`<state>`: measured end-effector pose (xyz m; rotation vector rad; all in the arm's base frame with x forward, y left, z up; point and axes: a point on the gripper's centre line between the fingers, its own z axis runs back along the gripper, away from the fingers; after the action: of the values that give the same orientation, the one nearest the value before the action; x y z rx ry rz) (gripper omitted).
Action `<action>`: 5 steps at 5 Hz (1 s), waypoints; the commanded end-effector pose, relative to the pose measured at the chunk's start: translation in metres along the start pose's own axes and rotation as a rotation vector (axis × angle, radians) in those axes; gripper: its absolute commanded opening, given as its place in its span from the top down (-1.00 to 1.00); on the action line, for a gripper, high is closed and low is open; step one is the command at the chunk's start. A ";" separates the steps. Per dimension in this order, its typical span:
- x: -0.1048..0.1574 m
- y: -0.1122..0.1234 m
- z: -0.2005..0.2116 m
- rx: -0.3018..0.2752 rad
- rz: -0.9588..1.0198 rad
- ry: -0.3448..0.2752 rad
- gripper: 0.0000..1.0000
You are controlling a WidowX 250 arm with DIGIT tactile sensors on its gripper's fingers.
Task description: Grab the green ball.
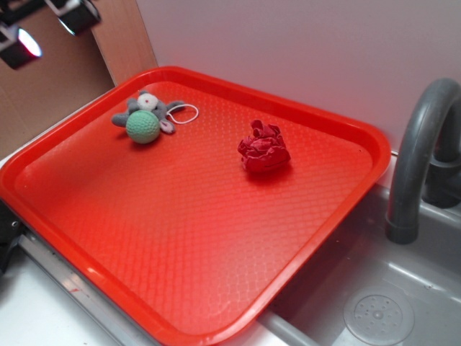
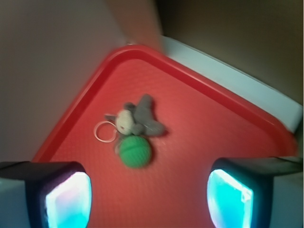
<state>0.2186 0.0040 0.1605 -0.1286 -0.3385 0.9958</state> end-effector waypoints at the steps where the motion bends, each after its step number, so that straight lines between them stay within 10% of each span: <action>1: -0.005 -0.022 -0.067 0.067 -0.061 -0.022 -1.00; 4: -0.024 -0.031 -0.128 0.110 -0.097 0.056 -1.00; 5: -0.026 -0.031 -0.131 0.118 -0.122 0.042 1.00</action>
<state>0.2623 -0.0238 0.0296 0.0163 -0.2020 0.8941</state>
